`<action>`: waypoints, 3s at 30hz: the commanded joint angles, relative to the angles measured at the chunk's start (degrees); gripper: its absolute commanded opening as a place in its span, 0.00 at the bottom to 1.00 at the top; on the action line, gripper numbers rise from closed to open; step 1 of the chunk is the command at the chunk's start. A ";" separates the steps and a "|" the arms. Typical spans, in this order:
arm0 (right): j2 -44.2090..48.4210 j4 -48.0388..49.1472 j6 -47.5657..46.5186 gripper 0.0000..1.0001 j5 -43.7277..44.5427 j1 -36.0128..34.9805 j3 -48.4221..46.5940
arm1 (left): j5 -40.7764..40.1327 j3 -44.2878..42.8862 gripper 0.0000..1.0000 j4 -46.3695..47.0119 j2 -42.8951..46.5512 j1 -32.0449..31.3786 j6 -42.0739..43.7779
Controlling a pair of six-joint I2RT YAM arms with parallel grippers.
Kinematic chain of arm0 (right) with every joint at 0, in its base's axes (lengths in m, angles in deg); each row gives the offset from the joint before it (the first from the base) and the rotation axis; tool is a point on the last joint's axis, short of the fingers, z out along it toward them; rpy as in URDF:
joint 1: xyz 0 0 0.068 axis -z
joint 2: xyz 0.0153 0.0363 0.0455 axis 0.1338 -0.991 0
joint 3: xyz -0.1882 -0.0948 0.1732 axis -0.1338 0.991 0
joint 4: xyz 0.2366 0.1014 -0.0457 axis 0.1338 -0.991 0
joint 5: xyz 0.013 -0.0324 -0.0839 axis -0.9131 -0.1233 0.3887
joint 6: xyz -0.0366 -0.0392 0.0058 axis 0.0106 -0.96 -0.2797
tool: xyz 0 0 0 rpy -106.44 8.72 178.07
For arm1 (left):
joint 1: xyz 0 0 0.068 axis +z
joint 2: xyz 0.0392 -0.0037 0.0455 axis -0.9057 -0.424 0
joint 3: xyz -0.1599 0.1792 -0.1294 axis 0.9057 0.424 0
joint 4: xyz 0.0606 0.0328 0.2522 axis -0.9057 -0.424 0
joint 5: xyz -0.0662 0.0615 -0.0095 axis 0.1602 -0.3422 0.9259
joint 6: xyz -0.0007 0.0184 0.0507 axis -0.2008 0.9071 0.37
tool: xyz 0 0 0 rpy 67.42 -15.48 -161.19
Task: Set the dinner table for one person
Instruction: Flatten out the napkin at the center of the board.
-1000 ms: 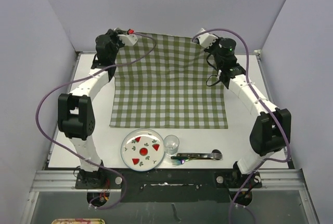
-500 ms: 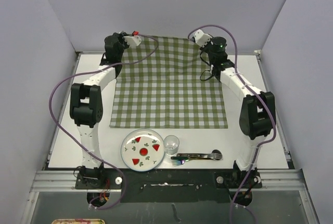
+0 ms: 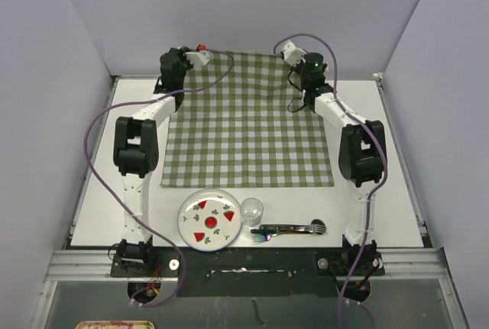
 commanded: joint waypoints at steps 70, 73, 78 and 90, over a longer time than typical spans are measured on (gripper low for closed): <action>10.62 -40.11 23.36 0.00 -27.45 4.18 0.33 | 7.19 34.04 0.47 -19.80 27.40 -0.27 -27.10; 11.22 -44.54 23.25 0.00 -31.96 4.36 1.54 | 11.67 36.13 0.45 -22.87 28.04 0.47 -30.71; 11.54 -49.55 22.54 0.00 -35.86 4.25 3.33 | 16.57 40.77 0.39 -22.36 30.05 0.53 -31.43; 8.38 -53.80 23.33 0.00 -40.15 4.36 -0.19 | 19.24 45.74 0.38 -22.39 30.69 0.69 -33.26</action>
